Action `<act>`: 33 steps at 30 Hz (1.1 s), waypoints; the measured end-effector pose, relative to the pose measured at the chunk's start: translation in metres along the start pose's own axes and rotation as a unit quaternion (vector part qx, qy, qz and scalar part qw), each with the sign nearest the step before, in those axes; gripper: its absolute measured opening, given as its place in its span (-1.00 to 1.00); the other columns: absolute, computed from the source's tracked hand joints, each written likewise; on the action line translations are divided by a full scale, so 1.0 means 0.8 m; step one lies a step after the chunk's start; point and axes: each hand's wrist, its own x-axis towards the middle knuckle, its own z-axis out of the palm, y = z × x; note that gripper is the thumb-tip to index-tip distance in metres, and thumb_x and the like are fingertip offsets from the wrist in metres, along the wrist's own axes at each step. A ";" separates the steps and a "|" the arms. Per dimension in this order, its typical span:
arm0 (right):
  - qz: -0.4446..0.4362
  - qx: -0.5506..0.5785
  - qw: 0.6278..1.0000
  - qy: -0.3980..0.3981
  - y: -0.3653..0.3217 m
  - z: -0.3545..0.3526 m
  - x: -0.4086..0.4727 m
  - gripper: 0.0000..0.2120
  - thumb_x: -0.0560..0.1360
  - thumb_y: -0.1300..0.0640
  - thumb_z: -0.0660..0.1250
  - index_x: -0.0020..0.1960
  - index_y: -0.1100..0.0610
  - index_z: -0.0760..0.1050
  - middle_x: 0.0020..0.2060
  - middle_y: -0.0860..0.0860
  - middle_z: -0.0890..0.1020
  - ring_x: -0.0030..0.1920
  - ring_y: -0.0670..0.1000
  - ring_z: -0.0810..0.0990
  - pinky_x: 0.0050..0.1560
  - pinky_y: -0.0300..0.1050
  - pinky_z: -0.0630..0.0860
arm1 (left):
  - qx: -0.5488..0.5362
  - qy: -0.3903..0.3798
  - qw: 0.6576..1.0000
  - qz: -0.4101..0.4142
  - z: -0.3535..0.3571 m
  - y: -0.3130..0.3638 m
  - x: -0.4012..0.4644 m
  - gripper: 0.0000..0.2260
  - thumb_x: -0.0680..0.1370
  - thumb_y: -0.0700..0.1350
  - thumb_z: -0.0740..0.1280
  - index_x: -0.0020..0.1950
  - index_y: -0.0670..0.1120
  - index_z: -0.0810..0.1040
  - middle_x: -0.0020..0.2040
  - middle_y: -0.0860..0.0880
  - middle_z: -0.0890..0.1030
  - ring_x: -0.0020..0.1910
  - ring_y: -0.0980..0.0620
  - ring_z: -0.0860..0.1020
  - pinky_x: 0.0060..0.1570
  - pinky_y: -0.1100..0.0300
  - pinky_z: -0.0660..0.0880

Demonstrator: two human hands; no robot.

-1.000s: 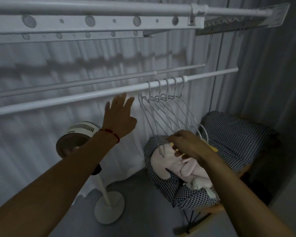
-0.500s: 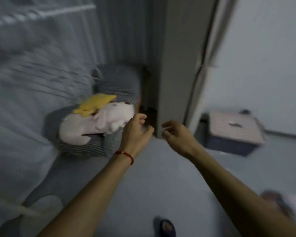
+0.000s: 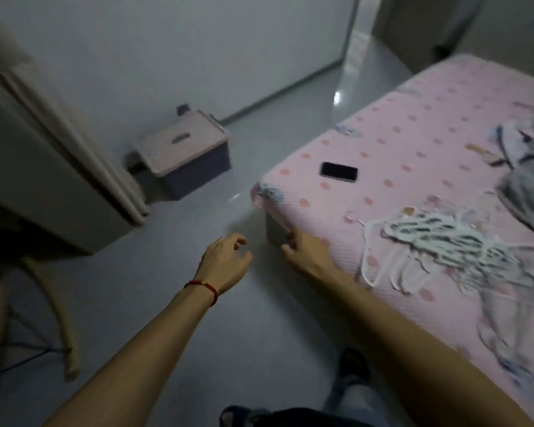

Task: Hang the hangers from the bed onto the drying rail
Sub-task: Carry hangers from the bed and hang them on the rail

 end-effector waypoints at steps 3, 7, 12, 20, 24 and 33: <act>0.083 0.048 0.995 0.036 0.126 -0.057 -0.009 -0.62 0.55 0.00 0.26 0.30 0.15 0.47 0.17 0.16 0.63 0.17 0.19 0.59 0.18 0.07 0.53 | 0.023 -0.091 0.995 0.044 0.094 0.097 0.030 -0.70 0.54 -0.06 0.34 0.26 -0.06 0.53 0.16 -0.06 0.59 0.11 -0.03 0.54 0.13 0.13 0.48; 0.182 0.076 0.978 0.066 0.302 -0.126 -0.024 -0.57 0.54 -0.07 0.25 0.35 0.10 0.44 0.19 0.14 0.61 0.14 0.17 0.59 0.15 0.06 0.54 | 0.041 -0.177 0.981 0.074 0.230 0.224 0.058 -0.69 0.50 -0.09 0.36 0.24 -0.10 0.56 0.10 -0.09 0.62 0.05 -0.03 0.57 0.08 0.20 0.46; 0.313 0.122 0.939 0.068 0.498 -0.189 -0.045 -0.53 0.57 -0.11 0.22 0.38 0.12 0.41 0.21 0.15 0.58 0.10 0.20 0.57 0.05 0.02 0.52 | 0.112 -0.268 0.947 0.136 0.381 0.336 0.083 -0.51 0.43 0.04 0.32 0.35 -0.04 0.49 0.27 -0.10 0.56 0.26 -0.12 0.50 0.26 -0.02 0.45; 0.487 0.168 0.848 0.123 0.718 -0.176 -0.101 -0.52 0.57 -0.07 0.27 0.35 0.23 0.40 0.27 0.25 0.52 0.22 0.27 0.52 0.11 0.03 0.47 | 0.197 -0.334 0.900 0.199 0.563 0.420 0.096 -0.50 0.49 0.04 0.33 0.41 -0.01 0.40 0.35 -0.12 0.47 0.31 -0.16 0.42 0.26 -0.11 0.41; 0.504 0.144 0.843 0.126 0.787 -0.157 -0.096 -0.27 0.53 -0.08 0.36 0.56 0.19 0.16 0.49 0.20 0.27 0.44 0.25 0.32 0.37 0.19 0.37 | 0.215 -0.324 0.889 0.242 0.626 0.436 0.101 -0.50 0.48 0.03 0.32 0.41 -0.03 0.41 0.37 -0.09 0.45 0.35 -0.14 0.37 0.30 -0.11 0.38; 0.542 0.047 0.830 0.122 0.839 -0.129 -0.060 -0.11 0.42 0.02 0.49 0.53 0.17 0.02 0.35 0.30 0.29 0.32 0.31 0.30 0.18 0.20 0.46 | 0.220 -0.334 0.881 0.251 0.683 0.435 0.103 -0.51 0.49 -0.01 0.30 0.42 -0.04 0.41 0.39 -0.07 0.44 0.36 -0.12 0.34 0.31 -0.10 0.37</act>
